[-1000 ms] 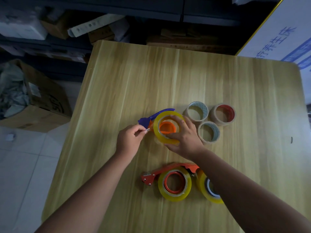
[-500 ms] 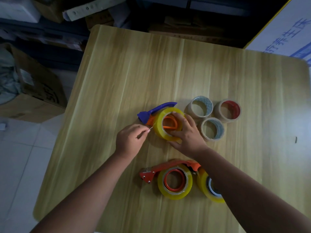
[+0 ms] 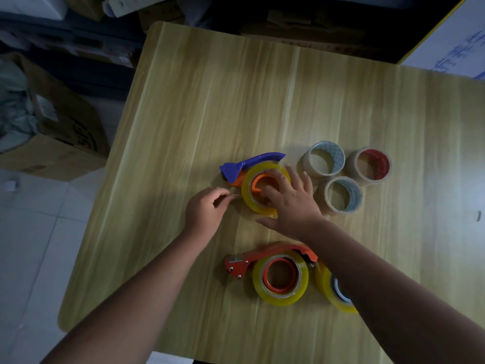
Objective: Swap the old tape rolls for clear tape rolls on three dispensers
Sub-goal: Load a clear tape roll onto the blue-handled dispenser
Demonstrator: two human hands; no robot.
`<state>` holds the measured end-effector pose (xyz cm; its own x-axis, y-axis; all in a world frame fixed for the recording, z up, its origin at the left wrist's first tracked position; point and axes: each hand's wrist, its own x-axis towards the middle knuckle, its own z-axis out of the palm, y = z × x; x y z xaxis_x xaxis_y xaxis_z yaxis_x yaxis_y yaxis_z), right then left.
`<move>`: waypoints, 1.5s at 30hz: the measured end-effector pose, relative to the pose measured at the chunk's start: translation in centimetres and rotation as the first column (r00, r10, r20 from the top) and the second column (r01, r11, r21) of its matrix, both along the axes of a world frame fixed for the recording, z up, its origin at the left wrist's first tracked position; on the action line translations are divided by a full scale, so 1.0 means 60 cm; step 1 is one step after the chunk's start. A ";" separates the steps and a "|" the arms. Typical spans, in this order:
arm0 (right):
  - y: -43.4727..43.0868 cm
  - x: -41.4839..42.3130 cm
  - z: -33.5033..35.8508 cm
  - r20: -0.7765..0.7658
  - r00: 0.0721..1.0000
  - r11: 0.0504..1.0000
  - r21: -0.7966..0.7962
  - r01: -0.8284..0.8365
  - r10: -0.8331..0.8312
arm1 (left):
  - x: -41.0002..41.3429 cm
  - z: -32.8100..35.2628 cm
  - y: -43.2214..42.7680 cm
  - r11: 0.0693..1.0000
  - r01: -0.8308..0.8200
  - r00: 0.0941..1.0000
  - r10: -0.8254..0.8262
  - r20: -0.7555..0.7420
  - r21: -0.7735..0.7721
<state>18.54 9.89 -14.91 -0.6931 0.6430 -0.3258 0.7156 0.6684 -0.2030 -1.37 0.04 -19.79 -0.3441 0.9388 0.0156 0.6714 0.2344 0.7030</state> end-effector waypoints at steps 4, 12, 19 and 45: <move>-0.017 -0.047 -0.002 -0.164 0.980 0.988 0.089 0.127 -0.111 | -0.009 -0.021 0.002 0.999 0.005 1.000 -0.004 0.014 -0.049; 0.007 -0.077 -0.020 0.015 0.998 0.998 0.037 0.057 -0.058 | -0.025 -0.022 0.017 0.999 -0.011 0.991 0.005 0.132 0.046; 0.037 -0.067 -0.002 0.098 0.995 1.000 0.004 -0.025 0.025 | -0.059 -0.006 0.052 0.996 0.087 0.971 -0.091 0.221 0.027; 0.011 -0.123 -0.041 -0.124 0.959 0.959 0.093 0.268 -0.256 | -0.039 -0.035 0.033 0.995 0.091 0.995 -0.092 0.022 0.049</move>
<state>11.16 10.54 -17.35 -0.5228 0.8341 -0.1760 0.8461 0.4825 -0.2267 -3.72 2.00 -21.87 -0.2574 0.9648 0.0545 0.6713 0.1380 0.7282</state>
